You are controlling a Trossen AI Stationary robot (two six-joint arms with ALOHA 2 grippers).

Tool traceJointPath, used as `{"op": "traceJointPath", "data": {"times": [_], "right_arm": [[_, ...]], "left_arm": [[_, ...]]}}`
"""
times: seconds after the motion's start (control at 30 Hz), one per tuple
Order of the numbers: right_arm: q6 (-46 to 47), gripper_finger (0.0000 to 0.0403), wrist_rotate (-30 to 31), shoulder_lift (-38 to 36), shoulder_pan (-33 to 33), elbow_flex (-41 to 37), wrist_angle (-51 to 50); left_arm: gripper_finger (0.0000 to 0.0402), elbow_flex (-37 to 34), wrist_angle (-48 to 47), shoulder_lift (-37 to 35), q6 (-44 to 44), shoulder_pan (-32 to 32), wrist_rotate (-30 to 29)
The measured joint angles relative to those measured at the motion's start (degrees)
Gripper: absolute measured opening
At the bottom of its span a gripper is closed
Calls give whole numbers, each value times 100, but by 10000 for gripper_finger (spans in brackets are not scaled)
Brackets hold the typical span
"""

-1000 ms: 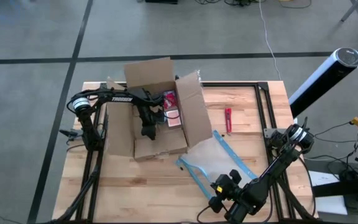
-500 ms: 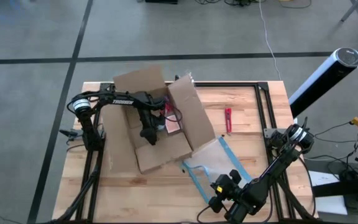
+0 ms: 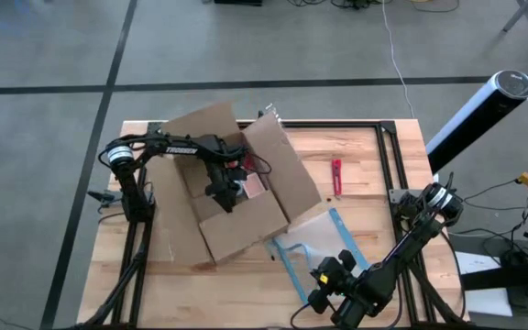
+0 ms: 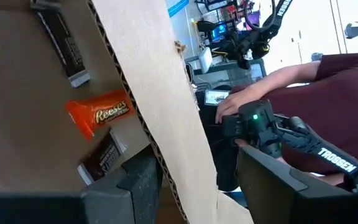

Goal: Unpack boxes
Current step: Put the orange chocolate bar into the blue transparent zip bag

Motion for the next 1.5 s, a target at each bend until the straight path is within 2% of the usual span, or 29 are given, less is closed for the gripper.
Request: {"op": "traceJointPath", "data": {"times": [0.47,0.6,0.7,0.83,0.9,1.03,1.1,1.33,1.5], "right_arm": [[0,0,0,-2,0,0,2],[0,0,2,-2,0,0,2],[0,0,2,-2,0,0,0],[-1,0,2,-2,-1,0,2],[0,0,3,-2,-2,0,2],[-2,0,4,-2,-2,0,2],[-2,0,4,-2,-2,0,4],[0,0,2,-2,-2,0,1],[-2,0,3,-2,-2,0,3]], "left_arm": [[158,341,-1,-75,0,-373,-31],[153,385,22,-75,-1,-552,-444],[120,397,-41,-75,62,-646,-656],[26,432,-600,-75,615,-677,-737],[10,452,-1090,-78,984,-672,-1076],[2,485,-2013,-159,1429,-618,-2546],[2,495,-2298,-199,1553,-531,-3053],[1,735,-2325,-640,1226,-317,-4340],[0,1193,-2344,-952,874,-272,-4895]]}}
